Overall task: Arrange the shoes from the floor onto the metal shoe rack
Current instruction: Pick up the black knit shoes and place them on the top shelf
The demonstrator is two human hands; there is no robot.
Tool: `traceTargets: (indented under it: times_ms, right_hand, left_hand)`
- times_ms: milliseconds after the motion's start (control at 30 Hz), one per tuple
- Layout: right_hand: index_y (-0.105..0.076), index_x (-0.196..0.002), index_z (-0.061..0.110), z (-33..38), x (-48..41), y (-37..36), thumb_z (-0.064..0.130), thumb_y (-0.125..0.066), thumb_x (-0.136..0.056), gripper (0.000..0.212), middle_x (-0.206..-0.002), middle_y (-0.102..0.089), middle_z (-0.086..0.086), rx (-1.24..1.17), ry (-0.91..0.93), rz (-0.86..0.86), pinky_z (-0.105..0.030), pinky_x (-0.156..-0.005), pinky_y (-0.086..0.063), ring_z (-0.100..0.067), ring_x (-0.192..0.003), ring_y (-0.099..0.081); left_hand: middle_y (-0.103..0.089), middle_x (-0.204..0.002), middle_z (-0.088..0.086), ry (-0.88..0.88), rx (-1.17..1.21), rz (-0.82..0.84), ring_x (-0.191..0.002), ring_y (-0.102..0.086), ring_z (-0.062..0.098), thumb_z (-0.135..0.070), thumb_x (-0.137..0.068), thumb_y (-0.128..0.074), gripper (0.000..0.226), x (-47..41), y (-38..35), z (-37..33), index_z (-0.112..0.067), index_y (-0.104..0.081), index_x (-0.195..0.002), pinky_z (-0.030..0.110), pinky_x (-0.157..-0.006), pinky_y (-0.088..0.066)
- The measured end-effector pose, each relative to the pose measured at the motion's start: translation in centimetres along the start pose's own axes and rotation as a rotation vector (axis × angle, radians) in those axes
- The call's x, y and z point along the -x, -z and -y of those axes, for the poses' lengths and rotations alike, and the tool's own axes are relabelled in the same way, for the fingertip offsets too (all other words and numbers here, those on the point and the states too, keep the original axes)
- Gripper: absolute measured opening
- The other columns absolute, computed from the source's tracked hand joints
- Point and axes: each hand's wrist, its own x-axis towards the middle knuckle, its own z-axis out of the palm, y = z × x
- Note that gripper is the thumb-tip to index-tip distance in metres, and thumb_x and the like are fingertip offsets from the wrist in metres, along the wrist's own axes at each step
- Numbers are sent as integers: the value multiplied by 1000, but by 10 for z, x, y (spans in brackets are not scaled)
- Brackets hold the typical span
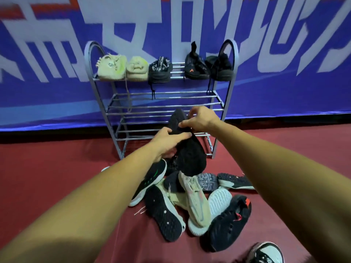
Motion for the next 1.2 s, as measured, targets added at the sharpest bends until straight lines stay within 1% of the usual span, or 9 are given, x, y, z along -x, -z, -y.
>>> traceTargets:
  times_ms: [67,133,333,433,500,767,833,1000,1200]
  right_hand:
    - [-61,-99,18,7,-4,4,55,-82,-71,51,-98,-65,-3,-12,5,-76,-36,-78,-51,-26,-97,-63]
    - [-59,-95,20,14,-8,5,55,-81,-70,48,-95,-63,-3,-27,10,-126,-37,-76,-50,-28,-98,-63]
    - [-55,-96,23,29,-19,16,56,-78,-70,48,-92,-64,0,-89,34,-273,-39,-76,-53,-27,-94,-63]
    - [-60,-101,21,34,-25,27,56,-76,-75,47,-90,-69,0,-219,115,-282,-33,-74,-53,-20,-84,-67]
    - [-66,-104,21,34,-28,32,50,-72,-83,36,-79,-71,2,-330,165,-261,-24,-64,-49,-8,-68,-68]
    - [-74,-93,19,22,-43,32,26,-67,-89,10,-80,-75,-3,-428,148,-175,-34,-74,-54,-9,-71,-71]
    - [-74,-90,17,20,-44,31,28,-67,-90,12,-76,-73,-3,-470,127,-152,-32,-74,-53,-12,-71,-66]
    - [-73,-102,3,18,-40,33,33,-66,-94,31,-62,-55,2,-667,21,-52,-15,-42,-34,-5,-46,-47]
    - [-51,-75,24,14,-43,31,37,-66,-90,25,-58,-38,5,-853,-83,174,-24,-52,-24,-8,-48,-38]
  left_hand:
    - [-67,-77,-5,-38,9,40,-50,-60,2,-41,-81,-80,31,0,-1,-13,-22,-62,-98,15,-50,-45]
    - [-70,-81,-3,-87,-29,44,-65,-66,6,-33,-82,-80,25,-3,-1,-21,-19,-67,-99,12,-45,-43]
    - [-70,-114,0,-81,36,31,-92,-70,12,-35,-72,-85,81,-15,12,-39,-25,-42,-141,28,-71,-55]
    - [-66,-85,-1,-102,111,32,-49,-59,2,-27,-79,-80,66,-18,22,-50,-28,-47,-137,14,-43,-41]
    - [-57,-65,-1,-67,185,62,-35,-40,8,-26,-82,-77,56,-22,29,-55,-31,-52,-131,14,-41,-32]
    - [-73,-81,6,-10,326,128,-83,-66,27,-47,-79,-75,36,-29,49,-72,-20,-69,-101,46,-86,-55]
    - [-74,-91,11,-17,396,172,-88,-69,31,-46,-80,-74,41,-31,51,-76,-17,-70,-109,48,-84,-57]
    - [-65,-111,19,-18,510,191,-99,-63,34,-49,-80,-74,70,-41,54,-80,-9,-61,-135,53,-91,-54]
    - [-63,-133,22,-32,563,150,-117,-65,37,-49,-68,-83,77,-49,54,-77,-11,-64,-133,52,-93,-56]
